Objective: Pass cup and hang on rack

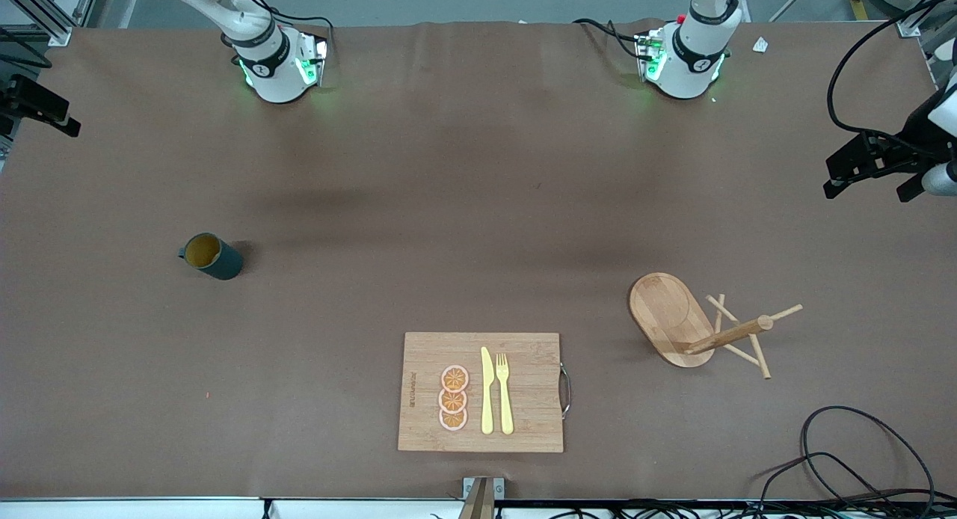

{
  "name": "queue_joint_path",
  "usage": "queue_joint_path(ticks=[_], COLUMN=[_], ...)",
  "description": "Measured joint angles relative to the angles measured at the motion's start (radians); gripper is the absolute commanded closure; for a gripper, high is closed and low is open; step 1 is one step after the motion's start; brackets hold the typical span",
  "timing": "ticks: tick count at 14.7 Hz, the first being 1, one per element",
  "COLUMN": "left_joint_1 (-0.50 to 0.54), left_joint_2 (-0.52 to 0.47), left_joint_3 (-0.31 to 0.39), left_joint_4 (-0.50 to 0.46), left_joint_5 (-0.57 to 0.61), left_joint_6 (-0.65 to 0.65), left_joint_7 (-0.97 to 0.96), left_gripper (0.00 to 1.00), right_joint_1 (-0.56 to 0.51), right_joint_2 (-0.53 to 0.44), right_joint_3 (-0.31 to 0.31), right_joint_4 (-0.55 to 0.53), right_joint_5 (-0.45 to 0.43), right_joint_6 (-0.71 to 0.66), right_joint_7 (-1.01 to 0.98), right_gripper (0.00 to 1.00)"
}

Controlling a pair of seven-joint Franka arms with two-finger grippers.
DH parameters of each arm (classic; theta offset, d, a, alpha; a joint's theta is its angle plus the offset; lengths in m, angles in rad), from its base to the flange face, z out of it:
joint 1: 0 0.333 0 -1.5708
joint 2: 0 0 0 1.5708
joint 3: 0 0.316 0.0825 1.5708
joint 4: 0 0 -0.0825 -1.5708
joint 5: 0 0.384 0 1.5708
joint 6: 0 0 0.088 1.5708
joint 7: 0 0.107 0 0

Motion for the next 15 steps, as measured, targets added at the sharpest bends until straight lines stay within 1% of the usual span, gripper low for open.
queue_joint_path(ticks=[15], left_joint_1=[-0.001], left_joint_2=[0.005], left_joint_3=[-0.001], left_joint_4=[0.0], left_joint_5=[0.0], left_joint_6=[0.0], left_joint_7=[-0.002], left_gripper=[0.0], right_joint_1=[0.0], right_joint_2=[0.0], right_joint_3=[0.0], right_joint_4=[0.0], right_joint_5=[0.015], right_joint_6=[0.0], right_joint_7=[-0.002], right_gripper=[0.0])
